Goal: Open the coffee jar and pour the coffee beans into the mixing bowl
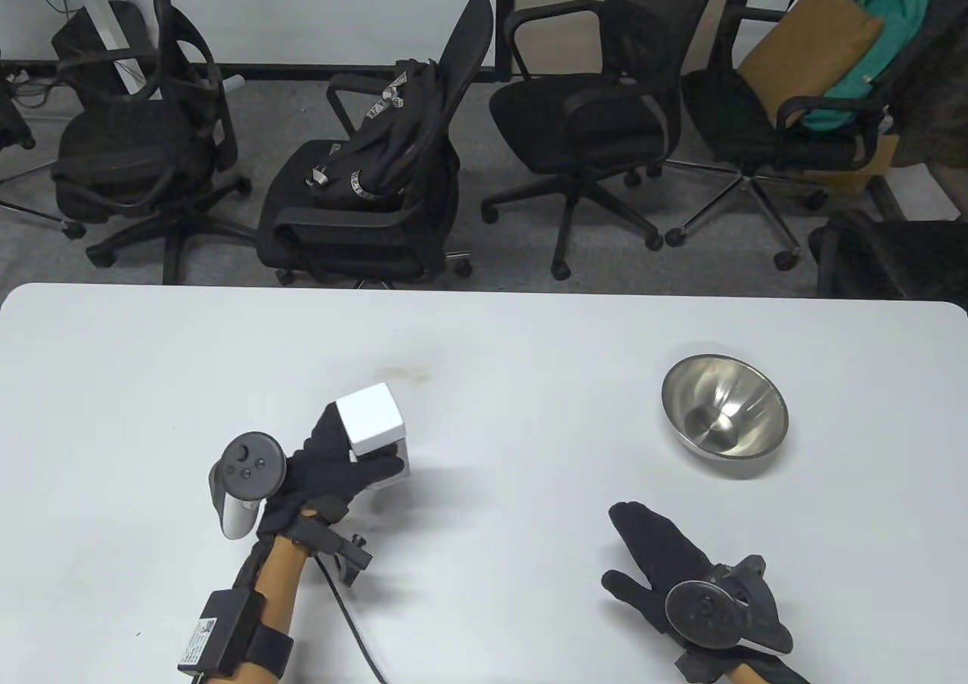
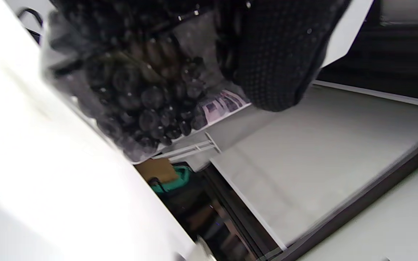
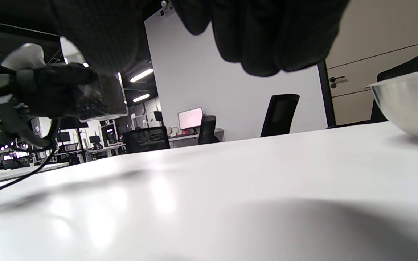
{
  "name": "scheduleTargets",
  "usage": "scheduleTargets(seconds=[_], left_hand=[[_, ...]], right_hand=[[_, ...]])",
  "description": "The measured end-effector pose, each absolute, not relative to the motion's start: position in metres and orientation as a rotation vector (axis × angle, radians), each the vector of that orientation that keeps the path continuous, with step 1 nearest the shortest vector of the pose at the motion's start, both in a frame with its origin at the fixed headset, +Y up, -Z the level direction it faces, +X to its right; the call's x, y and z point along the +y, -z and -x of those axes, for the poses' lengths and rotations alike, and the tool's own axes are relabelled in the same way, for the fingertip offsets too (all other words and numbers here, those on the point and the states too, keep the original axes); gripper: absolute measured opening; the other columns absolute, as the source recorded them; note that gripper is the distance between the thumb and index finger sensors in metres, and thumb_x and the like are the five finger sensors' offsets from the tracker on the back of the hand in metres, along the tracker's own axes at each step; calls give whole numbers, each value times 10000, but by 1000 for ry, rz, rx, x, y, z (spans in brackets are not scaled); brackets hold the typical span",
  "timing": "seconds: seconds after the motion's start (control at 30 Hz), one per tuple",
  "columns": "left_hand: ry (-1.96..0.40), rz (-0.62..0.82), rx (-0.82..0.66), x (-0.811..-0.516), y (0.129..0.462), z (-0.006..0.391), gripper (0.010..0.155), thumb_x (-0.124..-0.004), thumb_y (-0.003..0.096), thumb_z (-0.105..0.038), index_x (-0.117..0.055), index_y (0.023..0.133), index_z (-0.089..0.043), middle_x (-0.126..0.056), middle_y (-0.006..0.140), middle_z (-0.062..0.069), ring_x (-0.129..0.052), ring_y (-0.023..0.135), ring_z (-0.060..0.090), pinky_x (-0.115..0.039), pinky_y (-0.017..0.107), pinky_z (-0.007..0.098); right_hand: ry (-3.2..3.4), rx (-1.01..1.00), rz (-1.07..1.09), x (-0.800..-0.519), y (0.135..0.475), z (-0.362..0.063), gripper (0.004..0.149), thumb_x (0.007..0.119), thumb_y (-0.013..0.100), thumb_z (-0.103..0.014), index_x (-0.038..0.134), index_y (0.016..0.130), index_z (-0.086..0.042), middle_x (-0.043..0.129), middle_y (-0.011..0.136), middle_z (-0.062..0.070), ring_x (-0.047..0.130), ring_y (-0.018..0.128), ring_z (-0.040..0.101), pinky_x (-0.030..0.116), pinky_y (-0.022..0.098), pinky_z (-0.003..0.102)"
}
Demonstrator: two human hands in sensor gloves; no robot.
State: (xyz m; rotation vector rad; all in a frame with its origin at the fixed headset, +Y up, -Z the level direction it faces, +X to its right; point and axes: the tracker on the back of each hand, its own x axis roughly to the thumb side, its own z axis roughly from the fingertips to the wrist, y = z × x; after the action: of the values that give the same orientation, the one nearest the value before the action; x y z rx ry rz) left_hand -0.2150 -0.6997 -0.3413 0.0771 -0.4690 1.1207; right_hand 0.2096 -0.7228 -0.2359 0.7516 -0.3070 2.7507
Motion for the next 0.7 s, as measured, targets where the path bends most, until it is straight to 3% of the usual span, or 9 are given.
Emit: scheduleTargets(seconds=[0.3,0.7], left_hand=[[-1112,-23,-679,-677,300,130,940,-1004,457,-459,-493,1134,-53,-553,1100,245,-669,975,460,-608,740,669],[-988,81,-716,-712,285,98,935,-1021,442,-452,-545,1131,-35,-567,1064,260,-658,929,461,-630,718,662]], right_hand=[[-2739,-343,-737,-719,233,-213,783,756,575,-462,396,1143,-60,575,1087,286,709,927,464,689,682,567],[-2739,-333,-699,-719,234,-217,788,736,582,-478,392,1144,-45,579,1084,296,715,918,473,692,677,570]])
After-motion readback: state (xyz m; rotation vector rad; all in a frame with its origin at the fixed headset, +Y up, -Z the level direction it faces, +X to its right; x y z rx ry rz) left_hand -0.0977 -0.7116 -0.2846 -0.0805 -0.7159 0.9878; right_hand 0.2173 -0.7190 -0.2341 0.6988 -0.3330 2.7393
